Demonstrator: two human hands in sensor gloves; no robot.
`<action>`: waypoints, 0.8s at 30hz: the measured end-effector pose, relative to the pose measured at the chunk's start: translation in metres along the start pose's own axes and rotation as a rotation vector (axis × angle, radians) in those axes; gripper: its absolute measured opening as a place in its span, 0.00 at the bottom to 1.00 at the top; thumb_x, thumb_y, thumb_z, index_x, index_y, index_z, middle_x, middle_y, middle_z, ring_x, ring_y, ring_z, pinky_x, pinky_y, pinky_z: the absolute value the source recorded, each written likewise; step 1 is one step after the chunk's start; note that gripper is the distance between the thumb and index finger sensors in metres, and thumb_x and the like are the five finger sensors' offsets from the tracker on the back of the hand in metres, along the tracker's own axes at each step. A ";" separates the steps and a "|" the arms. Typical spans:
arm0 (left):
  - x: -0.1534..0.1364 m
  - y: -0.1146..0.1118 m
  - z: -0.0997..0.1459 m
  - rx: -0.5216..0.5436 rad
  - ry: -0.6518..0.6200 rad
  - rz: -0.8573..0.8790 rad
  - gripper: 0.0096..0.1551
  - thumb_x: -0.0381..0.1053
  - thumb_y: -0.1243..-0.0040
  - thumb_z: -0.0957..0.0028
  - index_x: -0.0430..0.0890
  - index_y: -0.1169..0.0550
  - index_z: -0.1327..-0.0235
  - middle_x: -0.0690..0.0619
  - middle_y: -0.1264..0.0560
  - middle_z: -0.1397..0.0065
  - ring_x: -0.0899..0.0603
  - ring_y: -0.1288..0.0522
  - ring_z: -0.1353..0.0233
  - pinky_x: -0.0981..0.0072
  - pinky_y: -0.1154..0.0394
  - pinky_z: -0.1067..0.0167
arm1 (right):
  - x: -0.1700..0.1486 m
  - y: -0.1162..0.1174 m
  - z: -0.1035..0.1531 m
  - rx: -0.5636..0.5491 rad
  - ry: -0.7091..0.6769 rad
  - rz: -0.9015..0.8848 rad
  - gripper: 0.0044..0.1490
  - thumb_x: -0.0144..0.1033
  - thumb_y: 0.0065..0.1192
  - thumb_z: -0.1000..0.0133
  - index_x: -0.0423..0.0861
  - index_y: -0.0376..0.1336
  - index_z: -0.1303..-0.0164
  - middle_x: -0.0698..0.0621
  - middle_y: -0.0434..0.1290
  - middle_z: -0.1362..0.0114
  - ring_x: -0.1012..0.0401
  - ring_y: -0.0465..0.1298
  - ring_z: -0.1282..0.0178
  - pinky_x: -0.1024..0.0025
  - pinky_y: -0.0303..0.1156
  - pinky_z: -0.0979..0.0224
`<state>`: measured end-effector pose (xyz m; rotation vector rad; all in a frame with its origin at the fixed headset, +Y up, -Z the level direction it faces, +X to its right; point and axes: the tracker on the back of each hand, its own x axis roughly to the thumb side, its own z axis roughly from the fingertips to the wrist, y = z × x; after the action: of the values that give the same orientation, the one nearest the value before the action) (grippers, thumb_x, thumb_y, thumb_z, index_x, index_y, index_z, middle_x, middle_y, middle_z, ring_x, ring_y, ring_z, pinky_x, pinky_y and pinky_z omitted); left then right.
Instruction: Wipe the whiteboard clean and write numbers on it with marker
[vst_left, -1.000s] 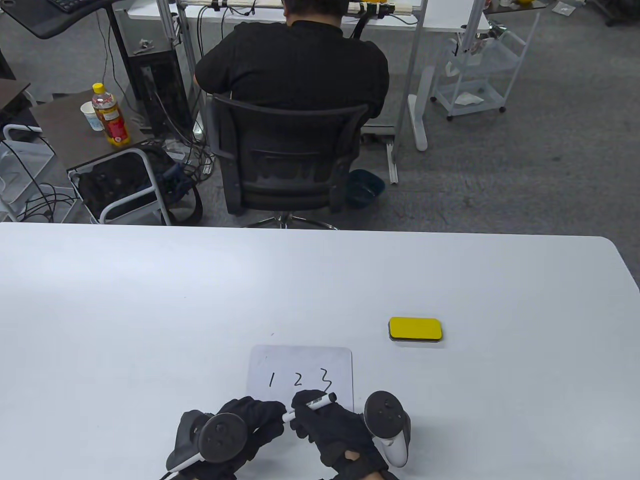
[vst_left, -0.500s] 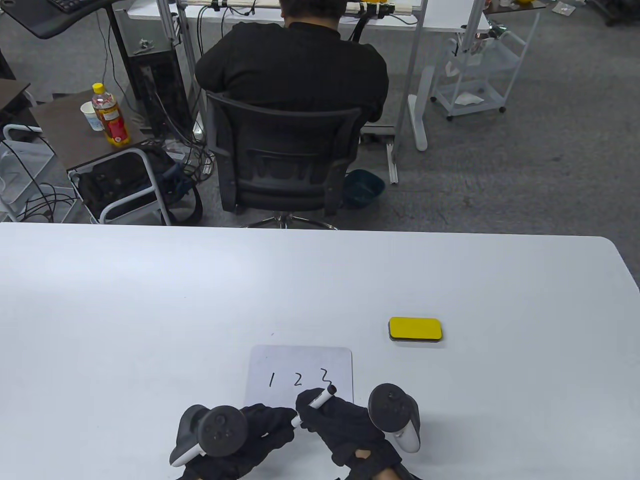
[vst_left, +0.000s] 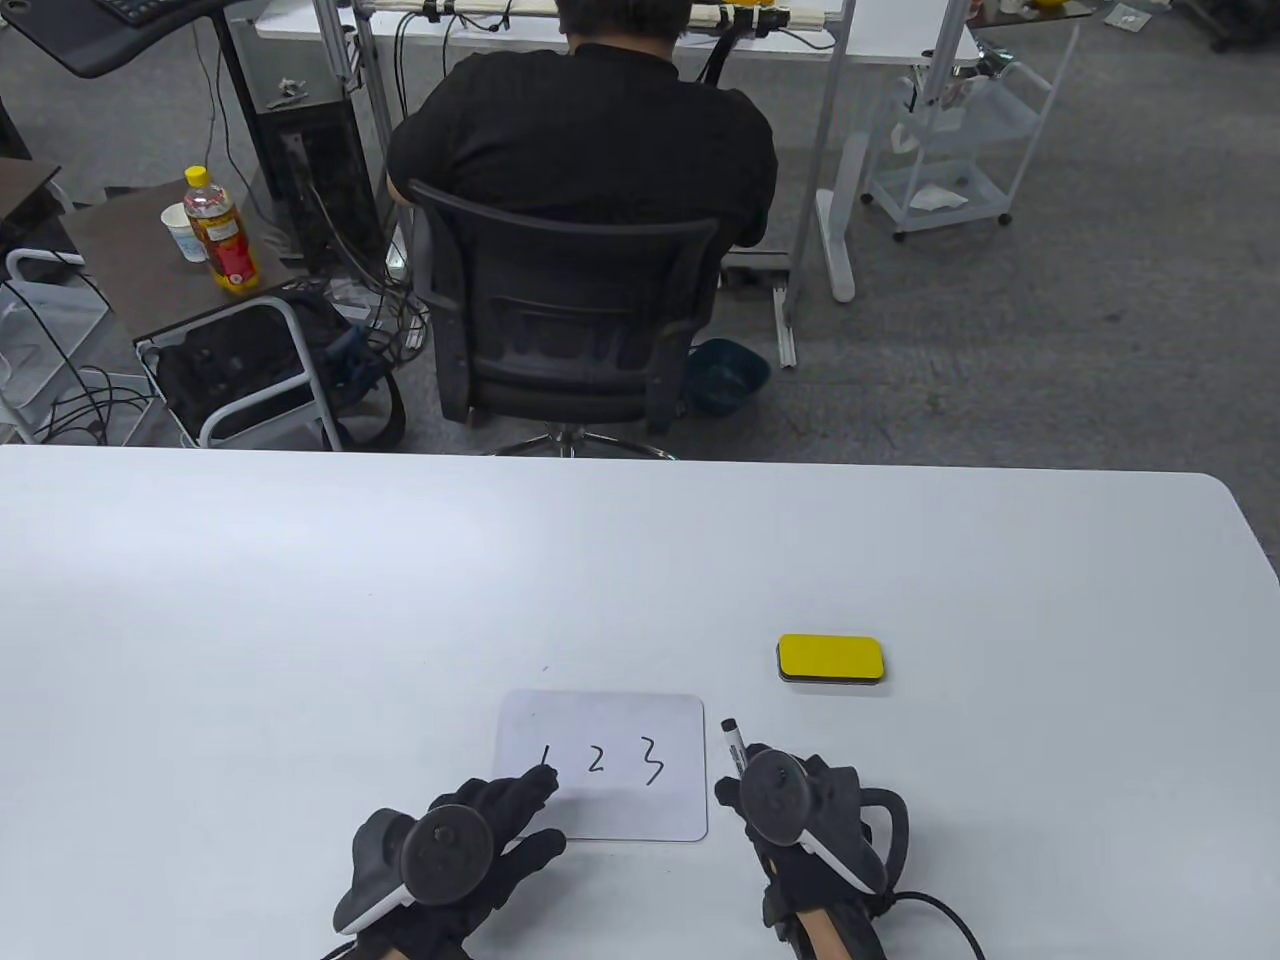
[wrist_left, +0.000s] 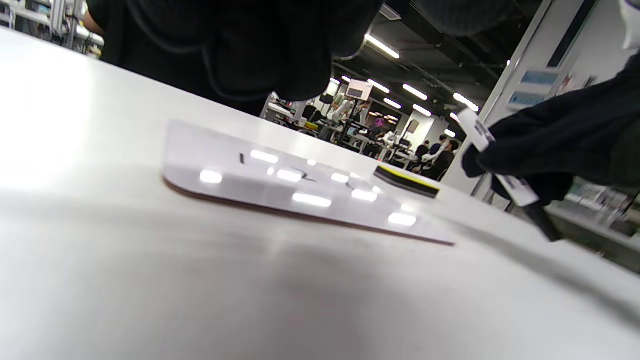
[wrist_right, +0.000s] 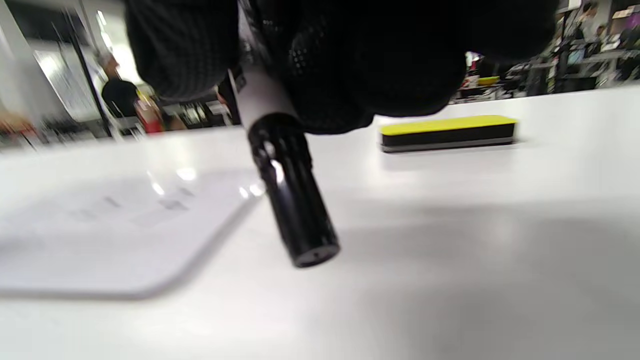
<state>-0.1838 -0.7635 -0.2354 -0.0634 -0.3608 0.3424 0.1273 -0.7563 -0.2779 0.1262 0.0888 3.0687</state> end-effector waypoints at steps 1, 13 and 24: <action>0.000 0.000 0.000 -0.001 0.004 -0.022 0.41 0.71 0.52 0.41 0.53 0.34 0.17 0.52 0.25 0.22 0.43 0.25 0.25 0.47 0.30 0.26 | 0.001 0.004 -0.001 0.010 -0.001 0.027 0.35 0.53 0.69 0.44 0.40 0.70 0.36 0.43 0.83 0.49 0.52 0.81 0.56 0.50 0.74 0.45; 0.002 0.000 0.000 -0.015 0.006 -0.078 0.40 0.71 0.52 0.41 0.55 0.34 0.17 0.52 0.26 0.22 0.43 0.25 0.25 0.47 0.30 0.26 | 0.010 0.032 -0.015 0.119 0.056 0.229 0.36 0.48 0.72 0.45 0.37 0.69 0.34 0.43 0.82 0.45 0.52 0.81 0.52 0.48 0.74 0.43; 0.005 0.000 0.001 -0.010 -0.005 -0.118 0.40 0.71 0.52 0.41 0.55 0.35 0.17 0.52 0.27 0.21 0.43 0.26 0.24 0.47 0.30 0.25 | 0.010 0.032 -0.014 0.126 0.067 0.221 0.37 0.47 0.70 0.44 0.37 0.67 0.32 0.42 0.81 0.42 0.51 0.81 0.50 0.48 0.74 0.43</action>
<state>-0.1795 -0.7622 -0.2330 -0.0506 -0.3692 0.2239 0.1138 -0.7886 -0.2893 0.0412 0.2907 3.2878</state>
